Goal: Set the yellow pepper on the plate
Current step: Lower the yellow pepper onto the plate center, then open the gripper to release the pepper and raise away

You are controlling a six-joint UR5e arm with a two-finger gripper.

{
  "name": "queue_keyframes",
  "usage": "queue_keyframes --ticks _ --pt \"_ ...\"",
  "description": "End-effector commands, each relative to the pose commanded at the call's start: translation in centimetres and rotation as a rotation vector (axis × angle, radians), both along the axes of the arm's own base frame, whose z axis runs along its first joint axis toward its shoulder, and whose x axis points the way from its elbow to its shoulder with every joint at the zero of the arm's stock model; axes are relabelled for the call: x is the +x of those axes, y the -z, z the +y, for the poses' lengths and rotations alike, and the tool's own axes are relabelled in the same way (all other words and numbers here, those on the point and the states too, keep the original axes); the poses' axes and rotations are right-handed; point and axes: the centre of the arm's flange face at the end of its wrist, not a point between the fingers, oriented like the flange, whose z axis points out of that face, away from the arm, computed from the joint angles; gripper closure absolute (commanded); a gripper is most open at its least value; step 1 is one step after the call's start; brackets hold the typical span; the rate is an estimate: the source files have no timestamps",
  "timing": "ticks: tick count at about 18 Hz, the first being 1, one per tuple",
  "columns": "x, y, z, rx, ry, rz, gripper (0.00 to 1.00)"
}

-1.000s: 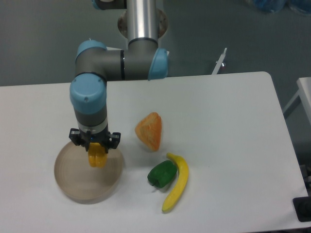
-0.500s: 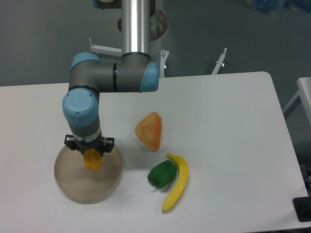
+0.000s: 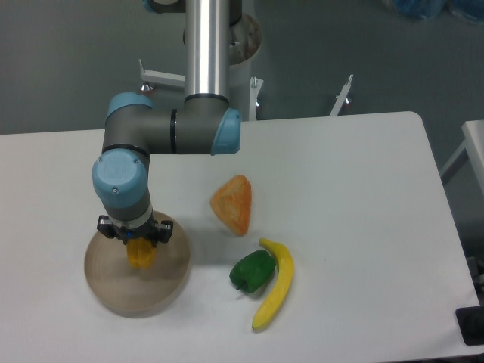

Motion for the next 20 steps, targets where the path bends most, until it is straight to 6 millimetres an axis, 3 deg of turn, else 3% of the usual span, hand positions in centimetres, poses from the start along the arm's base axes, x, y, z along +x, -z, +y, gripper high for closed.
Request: queue_keyframes --ticks 13,15,19,20 --pt "0.3 1.5 0.3 -0.016 0.012 0.02 0.42" --pt "0.6 1.4 0.3 -0.014 0.019 0.023 0.33" --pt "0.6 0.8 0.2 -0.007 0.02 0.028 0.0" --pt "0.5 0.7 0.2 -0.004 0.022 0.031 0.0"
